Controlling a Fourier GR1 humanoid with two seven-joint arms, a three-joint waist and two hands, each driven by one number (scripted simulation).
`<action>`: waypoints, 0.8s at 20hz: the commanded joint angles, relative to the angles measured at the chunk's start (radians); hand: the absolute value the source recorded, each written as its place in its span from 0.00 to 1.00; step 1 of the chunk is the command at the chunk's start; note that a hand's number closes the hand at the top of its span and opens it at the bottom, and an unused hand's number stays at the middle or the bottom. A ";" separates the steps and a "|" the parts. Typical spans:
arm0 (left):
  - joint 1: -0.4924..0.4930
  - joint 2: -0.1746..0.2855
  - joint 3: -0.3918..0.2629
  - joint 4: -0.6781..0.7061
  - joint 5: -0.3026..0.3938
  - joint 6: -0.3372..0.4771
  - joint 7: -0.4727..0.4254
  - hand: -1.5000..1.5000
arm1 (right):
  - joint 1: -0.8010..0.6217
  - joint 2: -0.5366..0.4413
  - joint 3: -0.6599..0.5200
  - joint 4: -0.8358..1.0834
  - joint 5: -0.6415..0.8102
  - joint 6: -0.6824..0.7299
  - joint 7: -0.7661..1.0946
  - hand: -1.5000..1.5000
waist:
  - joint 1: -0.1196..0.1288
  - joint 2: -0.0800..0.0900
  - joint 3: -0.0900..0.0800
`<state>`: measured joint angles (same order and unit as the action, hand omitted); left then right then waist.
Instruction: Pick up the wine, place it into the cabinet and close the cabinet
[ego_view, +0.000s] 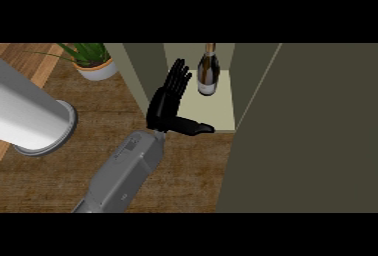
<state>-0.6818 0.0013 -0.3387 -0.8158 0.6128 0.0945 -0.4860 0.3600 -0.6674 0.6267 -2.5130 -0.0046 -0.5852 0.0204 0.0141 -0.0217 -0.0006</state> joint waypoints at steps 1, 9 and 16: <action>0.172 0.017 -0.066 -0.195 -0.025 0.036 0.024 0.00 | 0.074 -0.031 0.007 -0.189 -0.020 -0.002 0.051 0.00 | 0.006 0.000 0.001; 0.414 0.075 -0.130 -0.494 -0.016 0.053 0.097 0.00 | 0.064 -0.039 -0.002 -0.184 -0.027 0.006 0.032 0.00 | -0.005 0.009 0.001; 0.555 0.128 -0.104 -0.559 -0.005 -0.010 0.029 0.00 | 0.066 -0.113 0.041 -0.225 0.011 0.060 0.064 0.00 | -0.021 0.016 -0.001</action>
<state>-0.1867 0.1120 -0.4505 -1.3500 0.6037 0.1138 -0.4305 0.3804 -0.7421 0.6196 -2.5169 -0.0022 -0.5506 -0.0073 -0.0004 -0.0094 -0.0007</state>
